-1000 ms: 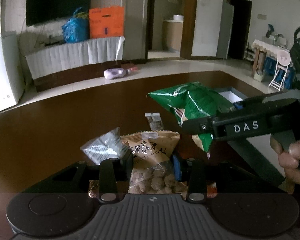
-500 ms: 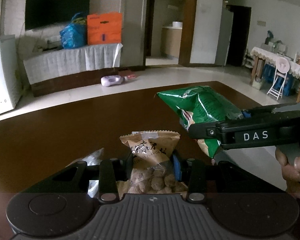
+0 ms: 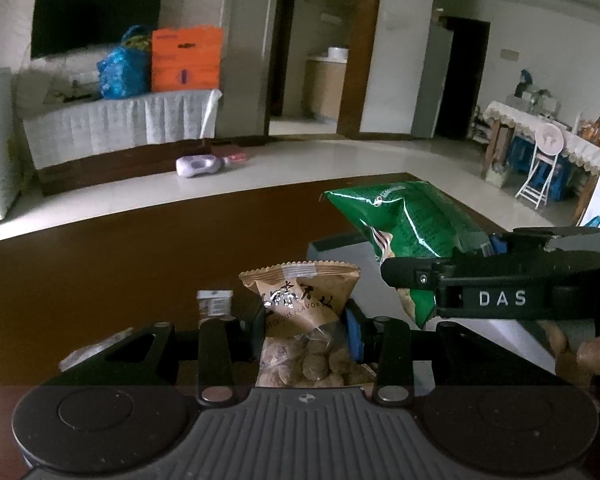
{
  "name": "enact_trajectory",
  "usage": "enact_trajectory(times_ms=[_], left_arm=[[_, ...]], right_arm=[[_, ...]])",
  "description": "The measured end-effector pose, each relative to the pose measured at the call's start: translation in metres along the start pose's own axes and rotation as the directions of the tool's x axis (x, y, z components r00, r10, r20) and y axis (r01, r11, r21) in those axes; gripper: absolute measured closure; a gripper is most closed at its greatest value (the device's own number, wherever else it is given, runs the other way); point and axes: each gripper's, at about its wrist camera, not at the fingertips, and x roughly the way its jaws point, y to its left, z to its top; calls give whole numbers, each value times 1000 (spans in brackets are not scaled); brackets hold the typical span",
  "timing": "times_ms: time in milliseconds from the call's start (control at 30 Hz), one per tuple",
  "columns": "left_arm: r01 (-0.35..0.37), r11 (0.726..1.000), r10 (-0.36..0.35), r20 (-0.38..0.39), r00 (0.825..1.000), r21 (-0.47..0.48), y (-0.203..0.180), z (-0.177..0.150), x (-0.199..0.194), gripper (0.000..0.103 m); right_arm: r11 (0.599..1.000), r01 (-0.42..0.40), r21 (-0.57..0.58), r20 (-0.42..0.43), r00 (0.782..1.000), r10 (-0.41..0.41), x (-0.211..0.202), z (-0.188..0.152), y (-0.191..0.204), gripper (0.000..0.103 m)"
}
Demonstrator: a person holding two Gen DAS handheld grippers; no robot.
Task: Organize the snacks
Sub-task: 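Carry both bags to the white box while the left gripper releases the cookie bag inside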
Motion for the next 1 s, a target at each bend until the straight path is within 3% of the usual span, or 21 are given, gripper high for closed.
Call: enact_trajectory(times_ms=[367, 533, 1000], left_arm=[[46, 999, -46, -7, 999, 4, -34, 9, 42, 63], [25, 998, -25, 5, 1000, 50, -47, 16, 61, 63], [27, 996, -25, -28, 999, 84, -65, 19, 97, 63]], right_arm=[[994, 100, 35, -11, 995, -100, -3, -9, -72, 32], [992, 125, 12, -32, 992, -124, 7, -16, -93, 32], [974, 169, -152, -68, 981, -181, 36, -29, -93, 32]])
